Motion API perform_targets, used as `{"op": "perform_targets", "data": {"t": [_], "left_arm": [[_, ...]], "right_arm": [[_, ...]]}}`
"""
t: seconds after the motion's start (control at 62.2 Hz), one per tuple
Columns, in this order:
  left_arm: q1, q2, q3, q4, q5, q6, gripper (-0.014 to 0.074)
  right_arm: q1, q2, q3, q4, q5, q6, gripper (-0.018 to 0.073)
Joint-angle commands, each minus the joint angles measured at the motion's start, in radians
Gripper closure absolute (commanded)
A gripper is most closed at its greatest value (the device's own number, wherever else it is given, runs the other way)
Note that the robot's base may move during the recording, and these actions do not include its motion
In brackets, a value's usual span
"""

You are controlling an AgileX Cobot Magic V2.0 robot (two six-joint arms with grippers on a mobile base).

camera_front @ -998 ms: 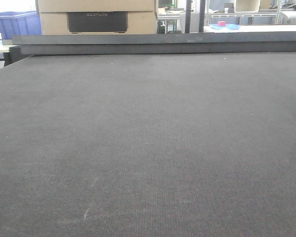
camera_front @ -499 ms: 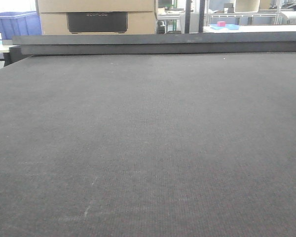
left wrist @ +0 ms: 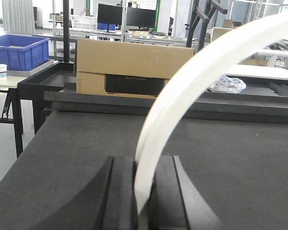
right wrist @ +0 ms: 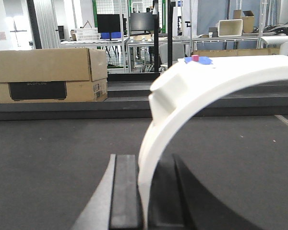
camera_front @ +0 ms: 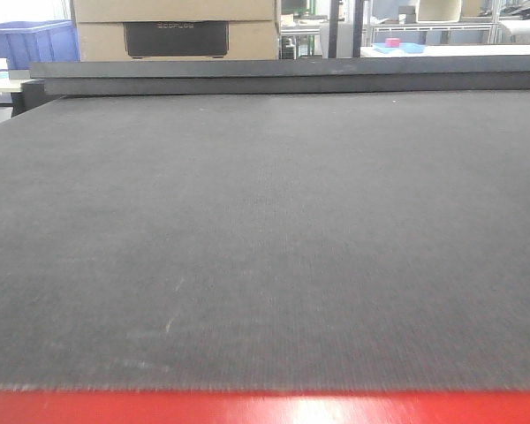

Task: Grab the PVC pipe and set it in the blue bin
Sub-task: 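Turn the base away from the table holding the pipe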

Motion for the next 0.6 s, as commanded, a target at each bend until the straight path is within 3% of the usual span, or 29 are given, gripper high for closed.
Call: {"op": "perform_targets", "data": {"t": [0.0, 0.579], "left_arm": [[0.005, -0.007, -0.001, -0.007, -0.031, -0.003, 0.0707], [0.005, -0.007, -0.001, -0.007, -0.031, -0.003, 0.0707]], "right_arm": [[0.001, -0.004, 0.002, -0.005, -0.025, -0.002, 0.0721], [0.001, -0.004, 0.002, -0.005, -0.025, -0.002, 0.0721]]}}
